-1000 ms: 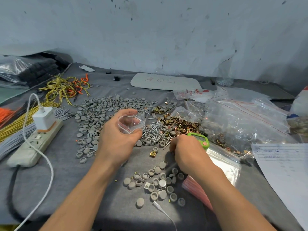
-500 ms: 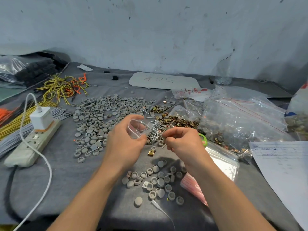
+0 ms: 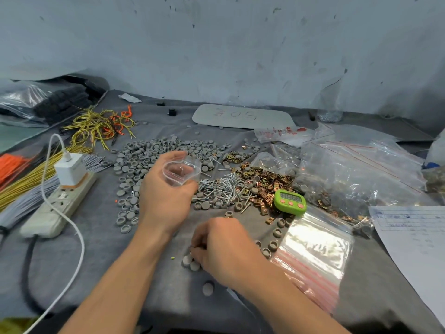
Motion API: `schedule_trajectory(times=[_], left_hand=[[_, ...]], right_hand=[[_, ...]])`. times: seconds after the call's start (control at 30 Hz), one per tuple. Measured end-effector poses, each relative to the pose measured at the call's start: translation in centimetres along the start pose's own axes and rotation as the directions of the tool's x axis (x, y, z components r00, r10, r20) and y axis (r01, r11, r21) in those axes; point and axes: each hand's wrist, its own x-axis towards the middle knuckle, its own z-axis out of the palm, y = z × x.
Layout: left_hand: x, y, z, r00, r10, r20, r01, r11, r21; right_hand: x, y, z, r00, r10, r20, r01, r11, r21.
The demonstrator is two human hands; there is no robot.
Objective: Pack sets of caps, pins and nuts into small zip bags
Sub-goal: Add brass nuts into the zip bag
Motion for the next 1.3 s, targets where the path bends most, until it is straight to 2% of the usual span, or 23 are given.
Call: schedule_trajectory(times=[0.13, 0.23, 0.3, 0.5, 0.57, 0.67, 0.77, 0.83, 1.03, 1.13, 1.3], left_hand=[[-0.1, 0.3, 0.1, 1.0, 0.007, 0.028, -0.007, 1.0, 0.025], [-0.2, 0.4, 0.2, 0.999, 0.017, 0.038, -0.019, 0.999, 0.04], [-0.2, 0.3, 0.2, 0.999, 0.017, 0.038, -0.018, 0.999, 0.044], [-0.2, 0.0, 0.1, 0.998, 0.039, 0.039, -0.042, 0.995, 0.094], [-0.4, -0.1, 0.1, 0.996, 0.072, 0.043, -0.077, 0.987, 0.138], [-1.0, 0.0, 0.4, 0.99, 0.114, 0.085, -0.129, 0.971, 0.203], [-1.7, 0.1, 1.0, 0.978, 0.143, 0.15, -0.179, 0.949, 0.26], [-2.1, 0.1, 1.3, 0.967, 0.167, 0.194, -0.22, 0.93, 0.294], [-2.8, 0.0, 2.1, 0.931, 0.152, 0.333, -0.276, 0.888, 0.368], [-3.0, 0.0, 2.2, 0.919, 0.165, 0.359, -0.3, 0.882, 0.363], [-3.0, 0.1, 2.3, 0.913, 0.172, 0.369, -0.314, 0.875, 0.369]], right_hand=[[0.2, -0.5, 0.1, 0.995, -0.1, 0.003, 0.099, 0.982, -0.161], [0.5, -0.6, 0.0, 0.992, -0.101, 0.072, 0.107, 0.991, -0.082], [0.7, -0.6, 0.0, 0.989, -0.11, 0.096, 0.119, 0.988, -0.095], [0.8, 0.7, 0.1, 0.999, -0.025, -0.026, 0.024, 0.999, -0.039], [0.6, 1.1, -0.2, 0.982, 0.024, -0.187, -0.016, 0.999, 0.045], [0.6, 1.6, -1.8, 0.913, 0.128, -0.387, 0.006, 0.945, 0.326], [0.3, 2.2, -4.0, 0.879, 0.202, -0.432, 0.105, 0.802, 0.588], [0.1, 2.4, -5.0, 0.867, 0.205, -0.454, 0.158, 0.752, 0.64], [-0.4, 2.5, -5.4, 0.854, 0.144, -0.5, 0.225, 0.765, 0.604], [-0.5, 2.4, -5.5, 0.84, 0.128, -0.528, 0.228, 0.799, 0.556], [-0.3, 2.5, -5.6, 0.839, 0.133, -0.528, 0.23, 0.792, 0.566]])
